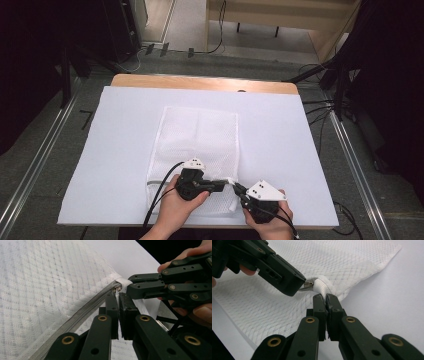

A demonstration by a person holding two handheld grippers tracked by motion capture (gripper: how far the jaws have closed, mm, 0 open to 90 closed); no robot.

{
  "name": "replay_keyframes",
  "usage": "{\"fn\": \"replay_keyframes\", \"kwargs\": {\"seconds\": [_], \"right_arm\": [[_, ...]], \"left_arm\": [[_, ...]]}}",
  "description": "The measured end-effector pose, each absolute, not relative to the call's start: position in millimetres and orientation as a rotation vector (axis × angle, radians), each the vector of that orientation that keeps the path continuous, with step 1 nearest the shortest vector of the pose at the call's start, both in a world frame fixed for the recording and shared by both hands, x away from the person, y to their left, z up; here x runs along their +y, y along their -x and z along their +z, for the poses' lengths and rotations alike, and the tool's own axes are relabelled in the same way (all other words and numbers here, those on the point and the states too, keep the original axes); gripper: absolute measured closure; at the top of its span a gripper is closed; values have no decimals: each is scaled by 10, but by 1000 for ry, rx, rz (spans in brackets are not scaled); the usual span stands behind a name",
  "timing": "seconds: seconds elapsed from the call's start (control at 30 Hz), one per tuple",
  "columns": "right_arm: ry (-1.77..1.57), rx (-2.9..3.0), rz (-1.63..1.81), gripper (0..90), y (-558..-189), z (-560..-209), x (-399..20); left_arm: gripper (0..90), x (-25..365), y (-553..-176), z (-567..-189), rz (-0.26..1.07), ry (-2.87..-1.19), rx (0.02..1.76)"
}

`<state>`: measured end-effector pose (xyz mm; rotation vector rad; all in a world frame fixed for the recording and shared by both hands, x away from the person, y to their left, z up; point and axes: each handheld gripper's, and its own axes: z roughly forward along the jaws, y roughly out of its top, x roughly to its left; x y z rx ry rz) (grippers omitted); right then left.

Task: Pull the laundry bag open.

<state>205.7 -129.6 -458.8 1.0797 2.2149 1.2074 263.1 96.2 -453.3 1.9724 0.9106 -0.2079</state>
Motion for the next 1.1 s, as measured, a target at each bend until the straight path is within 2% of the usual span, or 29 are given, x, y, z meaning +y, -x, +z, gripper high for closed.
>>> {"fn": "replay_keyframes", "kwargs": {"seconds": [0.43,0.53,0.9,1.1], "right_arm": [[-1063,2218,1207,900,-2051,-4555,-1304],[-1054,2179,1187,900,-2025,-4517,-1306],[-1101,2137,1204,900,-2064,-4458,-1469],[-1100,2138,1199,900,-2078,-4470,-1491]], "left_arm": [[877,990,-2631,-4554,-196,-1977,921],[878,1006,-2621,-4546,-98,-2022,929],[878,1362,-2697,-4573,-89,-2005,1013],[877,1701,-2697,-4570,-69,-1989,1093]]}}
